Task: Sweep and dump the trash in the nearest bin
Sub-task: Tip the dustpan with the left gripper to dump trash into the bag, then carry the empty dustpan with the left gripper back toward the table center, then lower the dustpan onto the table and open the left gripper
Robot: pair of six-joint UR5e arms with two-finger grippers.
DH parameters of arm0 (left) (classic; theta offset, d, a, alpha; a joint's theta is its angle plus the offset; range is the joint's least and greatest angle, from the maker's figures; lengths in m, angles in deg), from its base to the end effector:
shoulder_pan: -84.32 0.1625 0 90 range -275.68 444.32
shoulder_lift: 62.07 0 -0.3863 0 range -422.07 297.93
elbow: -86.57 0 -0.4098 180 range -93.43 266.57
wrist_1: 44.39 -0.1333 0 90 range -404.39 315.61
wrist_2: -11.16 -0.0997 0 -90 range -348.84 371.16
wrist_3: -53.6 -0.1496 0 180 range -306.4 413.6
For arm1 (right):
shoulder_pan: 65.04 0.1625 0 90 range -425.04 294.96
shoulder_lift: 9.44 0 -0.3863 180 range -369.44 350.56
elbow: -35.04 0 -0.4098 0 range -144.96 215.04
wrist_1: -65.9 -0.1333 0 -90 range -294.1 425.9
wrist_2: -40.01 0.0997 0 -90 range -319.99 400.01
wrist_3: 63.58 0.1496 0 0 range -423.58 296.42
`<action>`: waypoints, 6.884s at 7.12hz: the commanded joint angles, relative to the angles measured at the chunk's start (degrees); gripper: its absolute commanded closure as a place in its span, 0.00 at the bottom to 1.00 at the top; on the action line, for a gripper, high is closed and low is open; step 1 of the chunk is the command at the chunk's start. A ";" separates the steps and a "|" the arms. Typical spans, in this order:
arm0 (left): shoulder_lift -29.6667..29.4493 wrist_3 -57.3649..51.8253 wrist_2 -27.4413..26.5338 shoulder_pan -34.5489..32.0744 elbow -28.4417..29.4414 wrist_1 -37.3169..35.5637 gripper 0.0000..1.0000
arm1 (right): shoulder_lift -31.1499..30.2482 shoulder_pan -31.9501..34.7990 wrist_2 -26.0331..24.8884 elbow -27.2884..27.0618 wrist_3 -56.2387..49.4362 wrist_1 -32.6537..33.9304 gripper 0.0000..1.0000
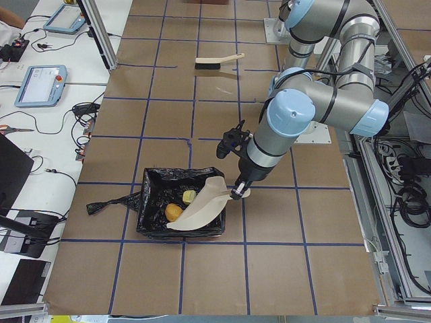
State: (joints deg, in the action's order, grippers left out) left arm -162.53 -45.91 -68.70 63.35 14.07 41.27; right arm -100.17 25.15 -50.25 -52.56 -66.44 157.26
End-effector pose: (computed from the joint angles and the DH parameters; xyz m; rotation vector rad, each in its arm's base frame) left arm 0.5065 -0.3651 0.4679 0.8001 2.8376 -0.2896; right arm 0.1343 -0.5149 0.4298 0.0831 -3.1317 0.1226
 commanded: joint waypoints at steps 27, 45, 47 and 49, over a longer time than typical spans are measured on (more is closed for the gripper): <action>-9.41 103.64 -9.59 -85.98 -30.16 -57.98 1.00 | -2.26 1.82 0.17 -1.61 -2.94 0.40 0.00; -10.28 110.85 -12.07 -91.61 -34.73 -61.85 0.78 | -2.52 1.91 0.18 -1.70 -2.85 0.13 0.00; -10.11 111.28 -12.16 -91.61 -34.64 -61.94 0.28 | -2.26 2.00 0.18 -1.70 -2.85 0.13 0.00; -8.62 110.07 -12.25 -90.74 -33.94 -61.68 0.00 | -2.26 2.00 0.18 -1.70 -2.85 0.13 0.00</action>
State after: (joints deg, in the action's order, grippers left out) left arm -172.05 64.89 -80.91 -27.95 -20.23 -20.58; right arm -102.49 27.14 -50.08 -54.25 -69.29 157.40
